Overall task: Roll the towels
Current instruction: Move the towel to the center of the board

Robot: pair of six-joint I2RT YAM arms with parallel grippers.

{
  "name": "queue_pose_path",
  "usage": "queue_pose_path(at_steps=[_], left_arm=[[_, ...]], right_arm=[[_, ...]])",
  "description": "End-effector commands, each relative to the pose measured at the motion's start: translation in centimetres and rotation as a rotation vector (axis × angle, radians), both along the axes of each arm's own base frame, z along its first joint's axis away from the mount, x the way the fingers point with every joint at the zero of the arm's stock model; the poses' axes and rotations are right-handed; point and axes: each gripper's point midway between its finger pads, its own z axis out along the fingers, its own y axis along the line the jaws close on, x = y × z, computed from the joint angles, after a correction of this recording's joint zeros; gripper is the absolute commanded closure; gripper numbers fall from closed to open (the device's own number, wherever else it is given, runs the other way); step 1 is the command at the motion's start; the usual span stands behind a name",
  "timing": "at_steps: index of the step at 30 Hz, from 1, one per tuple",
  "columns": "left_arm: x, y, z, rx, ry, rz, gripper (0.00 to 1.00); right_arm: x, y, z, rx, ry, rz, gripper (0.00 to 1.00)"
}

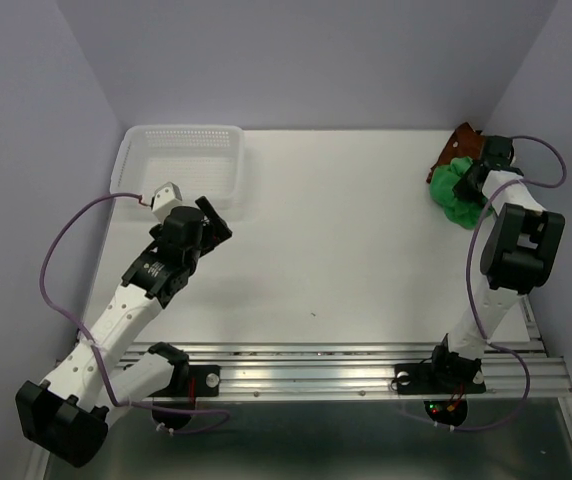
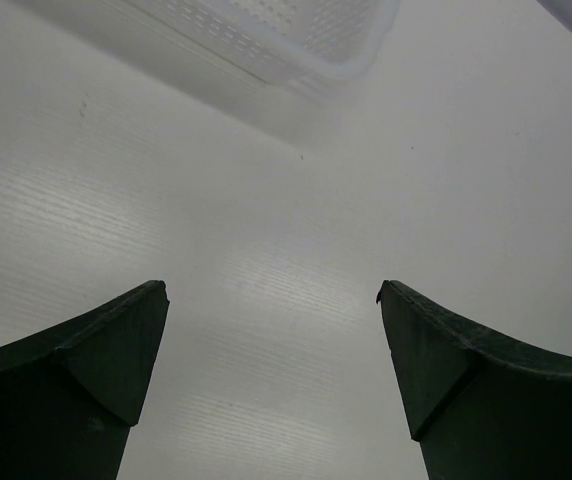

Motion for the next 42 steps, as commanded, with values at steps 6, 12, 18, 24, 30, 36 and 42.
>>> queue_pose_path(at_steps=[6,12,18,24,30,36,42], left_arm=[[0.5,-0.4,1.4,-0.026,-0.07,-0.037,0.01],[0.4,-1.0,1.1,-0.049,-0.071,-0.067,0.01],[-0.4,-0.8,2.1,-0.078,-0.103,-0.068,0.01],[-1.8,-0.2,3.3,-0.112,-0.137,-0.059,0.01],[-2.6,-0.2,3.3,-0.138,-0.133,-0.063,0.01],[-2.6,-0.9,1.1,-0.133,-0.062,-0.09,0.01],[-3.2,-1.7,-2.7,-0.133,0.072,-0.109,0.01]], right_arm=[[-0.5,3.6,17.7,-0.015,-0.413,0.187,0.99],[-2.9,17.3,25.9,0.065,-0.558,0.601,0.99],[-7.5,31.9,35.9,0.219,-0.804,0.931,0.99],[-9.7,35.9,43.0,0.409,-1.011,0.974,0.99],[-6.1,31.5,36.3,0.39,-0.884,0.603,0.99],[-6.8,19.9,19.1,0.398,-0.58,0.217,0.99],[-11.6,14.6,7.5,0.235,-0.277,0.142,0.17]])
